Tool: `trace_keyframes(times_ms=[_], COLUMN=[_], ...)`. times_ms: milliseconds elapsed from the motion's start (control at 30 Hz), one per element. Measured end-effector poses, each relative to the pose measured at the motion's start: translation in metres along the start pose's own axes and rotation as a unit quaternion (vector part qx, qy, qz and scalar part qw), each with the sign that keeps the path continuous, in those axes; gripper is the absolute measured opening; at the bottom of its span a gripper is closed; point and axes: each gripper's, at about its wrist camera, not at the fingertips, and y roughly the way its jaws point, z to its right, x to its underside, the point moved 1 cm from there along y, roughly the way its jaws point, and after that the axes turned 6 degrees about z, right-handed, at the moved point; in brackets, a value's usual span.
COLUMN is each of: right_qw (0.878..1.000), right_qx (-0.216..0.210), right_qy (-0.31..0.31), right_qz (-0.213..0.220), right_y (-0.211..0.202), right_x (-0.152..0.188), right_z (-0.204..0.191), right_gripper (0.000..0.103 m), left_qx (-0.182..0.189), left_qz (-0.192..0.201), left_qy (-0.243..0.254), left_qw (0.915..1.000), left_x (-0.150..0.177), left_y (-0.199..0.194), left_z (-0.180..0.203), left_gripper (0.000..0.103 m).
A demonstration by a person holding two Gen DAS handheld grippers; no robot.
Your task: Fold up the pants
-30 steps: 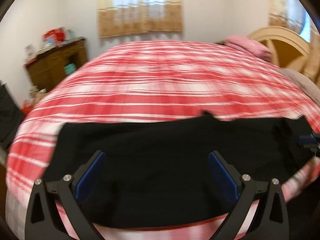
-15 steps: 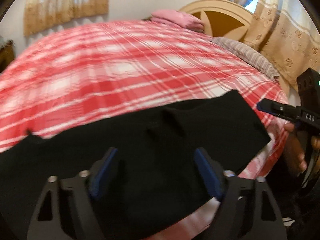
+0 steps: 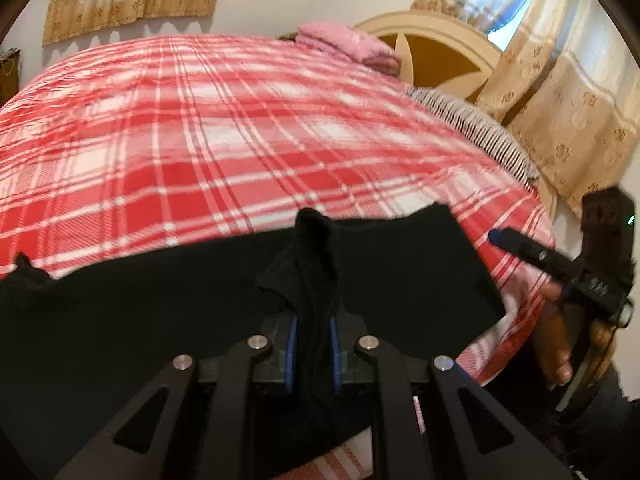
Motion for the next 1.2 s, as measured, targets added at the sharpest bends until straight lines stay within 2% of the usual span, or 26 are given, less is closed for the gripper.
trace_keyframes(times_ms=[100, 200, 300, 367, 433, 467, 567, 633, 700, 733, 800, 833, 1033, 1133, 1200], right_qw=[1.0, 0.999, 0.995, 0.992, 0.99, 0.991, 0.993, 0.992, 0.992, 0.992, 0.99, 0.99, 0.993, 0.989, 0.983], right_qx=[-0.01, -0.024, -0.037, -0.016, -0.006, -0.008, -0.01, -0.01, -0.001, 0.003, 0.031, 0.03, 0.018, 0.021, 0.035], right_qy=[-0.012, -0.044, -0.068, -0.073, -0.07, -0.069, -0.089, -0.105, -0.104, -0.1, -0.081, -0.076, -0.089, -0.126, -0.16], right_qz=[0.008, -0.009, -0.056, -0.103, -0.119, -0.116, -0.082, -0.069, -0.072, -0.077, -0.109, -0.113, -0.078, -0.075, -0.089], right_y=[-0.003, 0.002, 0.017, 0.035, 0.041, 0.039, 0.029, 0.031, 0.046, 0.055, 0.08, 0.085, 0.056, 0.053, 0.06], right_x=[0.0, 0.004, 0.016, 0.028, 0.034, 0.032, 0.018, 0.01, 0.004, 0.004, 0.007, 0.008, 0.007, 0.016, 0.028], right_z=[-0.007, -0.02, -0.03, -0.027, -0.023, -0.023, -0.033, -0.039, -0.039, -0.035, -0.02, -0.017, -0.031, -0.051, -0.061], right_gripper=[0.056, 0.056, 0.057, 0.057, 0.057, 0.057, 0.057, 0.058, 0.07, 0.071, 0.071, 0.071, 0.071, 0.071, 0.071], left_qx=[-0.006, -0.028, -0.036, -0.042, -0.053, -0.053, -0.057, -0.065, -0.085, -0.096, -0.112, -0.116, -0.134, -0.137, -0.139], left_qz=[0.006, -0.015, -0.036, -0.042, -0.042, -0.04, -0.035, -0.026, -0.02, -0.014, -0.008, -0.008, -0.009, -0.015, -0.016], left_qy=[-0.008, -0.011, -0.027, -0.035, -0.036, -0.033, -0.017, 0.0, 0.018, 0.032, 0.055, 0.063, 0.077, 0.07, 0.065], left_qw=[0.9999, 0.9994, 0.9983, 0.9976, 0.9971, 0.9972, 0.9976, 0.9975, 0.996, 0.9948, 0.9922, 0.9912, 0.988, 0.988, 0.988], left_x=[-0.006, -0.002, 0.007, 0.011, 0.014, 0.014, 0.015, 0.017, 0.017, 0.018, 0.019, 0.02, 0.023, 0.027, 0.029], left_y=[-0.011, -0.003, 0.01, 0.015, 0.017, 0.017, 0.011, 0.007, 0.005, 0.003, 0.001, 0.001, 0.005, 0.007, 0.005], left_z=[-0.007, -0.014, -0.025, -0.03, -0.033, -0.033, -0.029, -0.024, -0.019, -0.015, -0.011, -0.008, -0.01, -0.013, -0.016], left_gripper=[0.014, 0.014, 0.014, 0.018, 0.028, 0.028, 0.039, 0.057, 0.07, 0.075, 0.077, 0.077, 0.078, 0.078, 0.078])
